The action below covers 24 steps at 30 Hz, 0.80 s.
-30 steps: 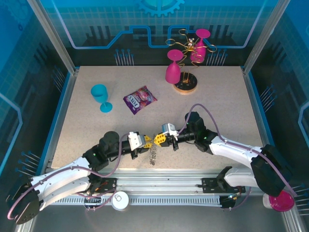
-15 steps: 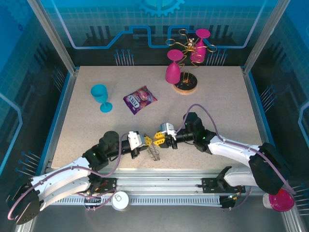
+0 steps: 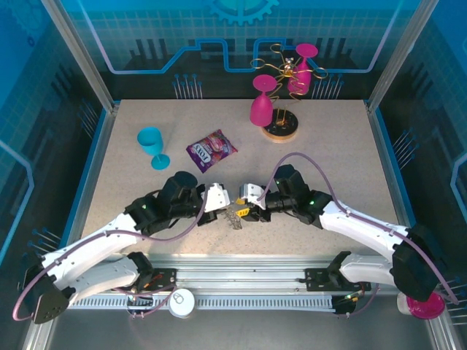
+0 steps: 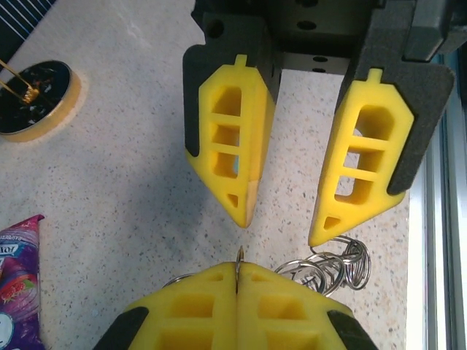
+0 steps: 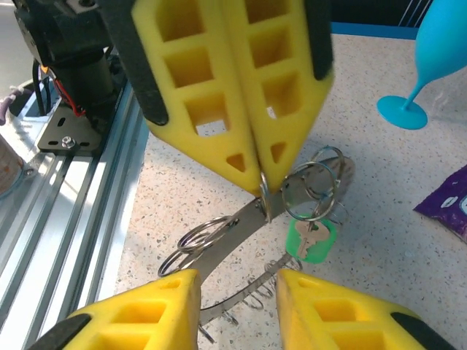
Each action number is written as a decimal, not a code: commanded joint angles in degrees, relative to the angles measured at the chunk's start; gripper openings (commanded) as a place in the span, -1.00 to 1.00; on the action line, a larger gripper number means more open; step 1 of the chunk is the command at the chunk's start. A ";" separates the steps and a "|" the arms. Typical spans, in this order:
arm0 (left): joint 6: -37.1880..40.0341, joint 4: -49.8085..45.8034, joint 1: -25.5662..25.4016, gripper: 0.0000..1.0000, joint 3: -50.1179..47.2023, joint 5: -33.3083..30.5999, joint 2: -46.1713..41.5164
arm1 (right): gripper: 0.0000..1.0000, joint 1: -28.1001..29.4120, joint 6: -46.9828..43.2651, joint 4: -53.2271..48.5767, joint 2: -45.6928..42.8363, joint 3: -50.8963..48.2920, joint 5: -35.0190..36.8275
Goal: Put the keys on the keyring
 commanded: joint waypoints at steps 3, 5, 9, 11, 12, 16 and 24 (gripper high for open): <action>3.95 -5.72 0.31 -1.00 3.79 3.97 1.85 | -0.34 0.45 -2.29 5.98 -1.18 -2.15 -0.49; 4.08 -4.00 0.28 -1.00 2.88 5.14 1.57 | -0.35 0.36 -2.29 6.73 -0.78 -2.20 -1.57; 3.70 -2.40 0.22 -1.00 2.00 6.45 1.32 | -0.39 0.37 -1.94 7.95 0.53 -1.96 -3.71; 3.41 -1.89 0.29 -1.00 1.78 6.72 1.23 | -0.42 0.34 -1.44 8.69 1.18 -1.89 -4.45; 3.30 -1.63 0.28 -1.00 1.69 6.86 1.23 | -0.44 0.38 -1.23 9.18 1.51 -1.85 -4.95; 2.69 -0.80 0.26 -1.00 1.57 7.17 1.23 | -0.50 0.57 -1.15 9.75 2.63 -1.67 -5.93; 1.50 -0.22 0.29 -1.00 1.63 7.82 1.59 | -0.85 0.91 1.06 14.26 3.64 -2.04 -5.88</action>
